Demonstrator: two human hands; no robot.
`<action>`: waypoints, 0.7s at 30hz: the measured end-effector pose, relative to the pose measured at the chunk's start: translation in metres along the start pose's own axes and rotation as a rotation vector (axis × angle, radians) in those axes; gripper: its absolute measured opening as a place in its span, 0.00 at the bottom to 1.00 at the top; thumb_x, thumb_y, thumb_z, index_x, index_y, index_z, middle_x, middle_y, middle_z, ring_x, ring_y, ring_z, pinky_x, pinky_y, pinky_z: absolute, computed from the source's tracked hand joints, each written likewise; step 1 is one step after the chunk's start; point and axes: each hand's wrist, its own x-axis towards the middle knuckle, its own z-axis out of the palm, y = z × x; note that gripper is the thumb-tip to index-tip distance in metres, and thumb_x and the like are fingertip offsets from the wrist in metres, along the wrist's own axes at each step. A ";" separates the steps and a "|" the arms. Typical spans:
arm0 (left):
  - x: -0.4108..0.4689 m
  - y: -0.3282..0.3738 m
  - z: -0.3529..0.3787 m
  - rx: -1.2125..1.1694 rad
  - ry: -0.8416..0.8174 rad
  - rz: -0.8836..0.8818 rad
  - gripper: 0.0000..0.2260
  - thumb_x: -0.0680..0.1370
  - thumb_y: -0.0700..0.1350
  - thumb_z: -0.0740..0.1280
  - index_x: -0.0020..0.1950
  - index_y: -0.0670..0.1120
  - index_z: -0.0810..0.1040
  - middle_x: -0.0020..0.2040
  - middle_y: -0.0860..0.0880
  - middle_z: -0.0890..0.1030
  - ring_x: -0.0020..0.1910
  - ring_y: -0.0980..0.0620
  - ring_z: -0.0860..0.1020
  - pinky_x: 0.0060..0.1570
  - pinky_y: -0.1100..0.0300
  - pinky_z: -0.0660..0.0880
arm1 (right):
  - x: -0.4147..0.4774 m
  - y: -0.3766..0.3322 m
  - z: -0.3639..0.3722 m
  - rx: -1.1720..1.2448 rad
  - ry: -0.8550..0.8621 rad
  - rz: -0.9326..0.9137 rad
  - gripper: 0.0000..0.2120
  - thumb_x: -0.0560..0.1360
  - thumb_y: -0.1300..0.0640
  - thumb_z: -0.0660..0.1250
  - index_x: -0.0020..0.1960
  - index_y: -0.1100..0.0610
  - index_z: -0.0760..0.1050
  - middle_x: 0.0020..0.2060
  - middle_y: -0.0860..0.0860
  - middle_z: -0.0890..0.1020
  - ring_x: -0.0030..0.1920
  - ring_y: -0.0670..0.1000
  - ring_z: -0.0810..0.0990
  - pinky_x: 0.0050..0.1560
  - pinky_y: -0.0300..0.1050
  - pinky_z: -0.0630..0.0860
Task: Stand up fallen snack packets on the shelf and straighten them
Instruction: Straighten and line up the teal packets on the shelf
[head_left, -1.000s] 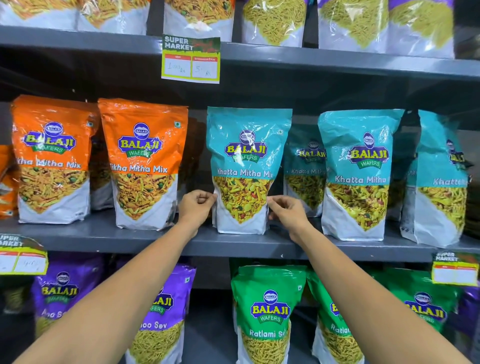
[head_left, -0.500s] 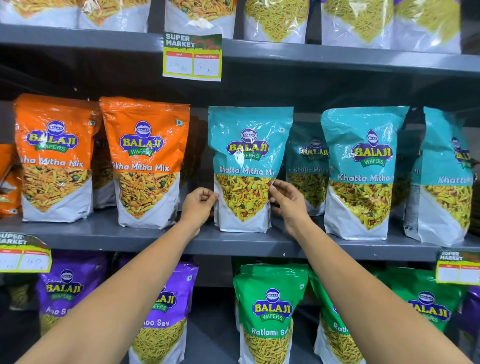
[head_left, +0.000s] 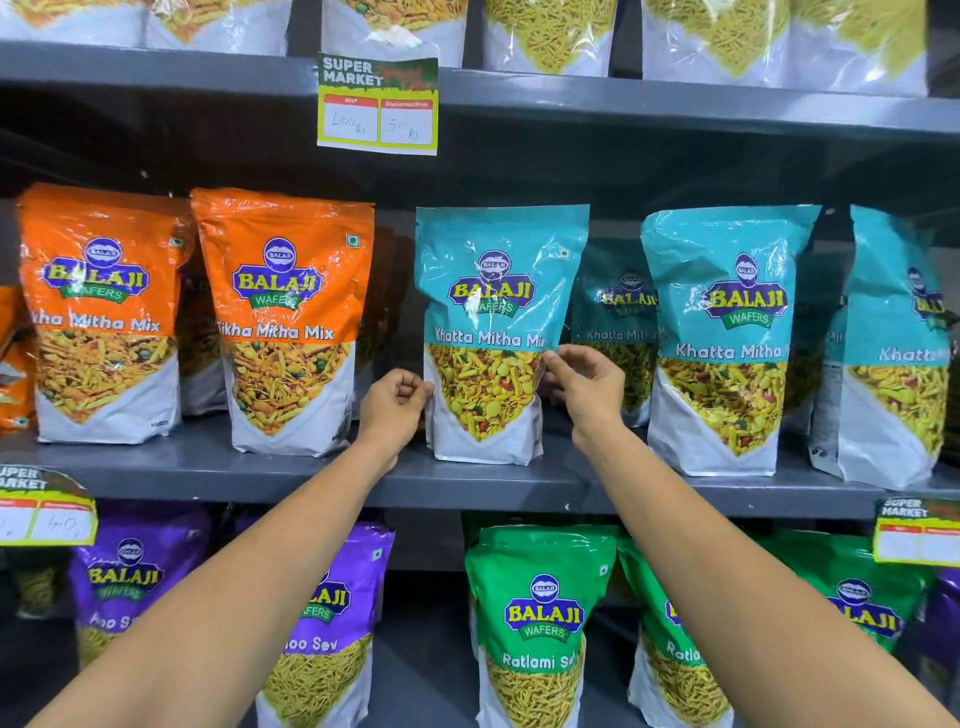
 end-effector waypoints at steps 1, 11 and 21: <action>-0.001 0.001 0.000 0.014 0.009 0.006 0.10 0.76 0.42 0.68 0.37 0.52 0.73 0.36 0.51 0.77 0.40 0.50 0.75 0.39 0.60 0.71 | 0.002 -0.001 0.000 -0.038 0.023 -0.006 0.08 0.71 0.64 0.72 0.37 0.53 0.78 0.34 0.52 0.81 0.31 0.47 0.78 0.31 0.38 0.73; -0.005 0.004 -0.006 -0.039 0.044 -0.058 0.09 0.78 0.42 0.65 0.38 0.50 0.74 0.36 0.50 0.76 0.41 0.49 0.74 0.43 0.51 0.76 | 0.011 -0.005 0.001 -0.152 -0.068 0.109 0.08 0.75 0.63 0.67 0.38 0.55 0.76 0.34 0.54 0.81 0.34 0.48 0.80 0.44 0.49 0.79; -0.013 0.013 -0.007 -0.208 0.010 -0.179 0.06 0.77 0.40 0.67 0.40 0.47 0.76 0.40 0.46 0.80 0.47 0.46 0.78 0.42 0.51 0.79 | 0.002 -0.001 -0.008 -0.237 -0.218 0.096 0.09 0.73 0.68 0.69 0.39 0.56 0.76 0.35 0.52 0.79 0.37 0.48 0.77 0.42 0.40 0.76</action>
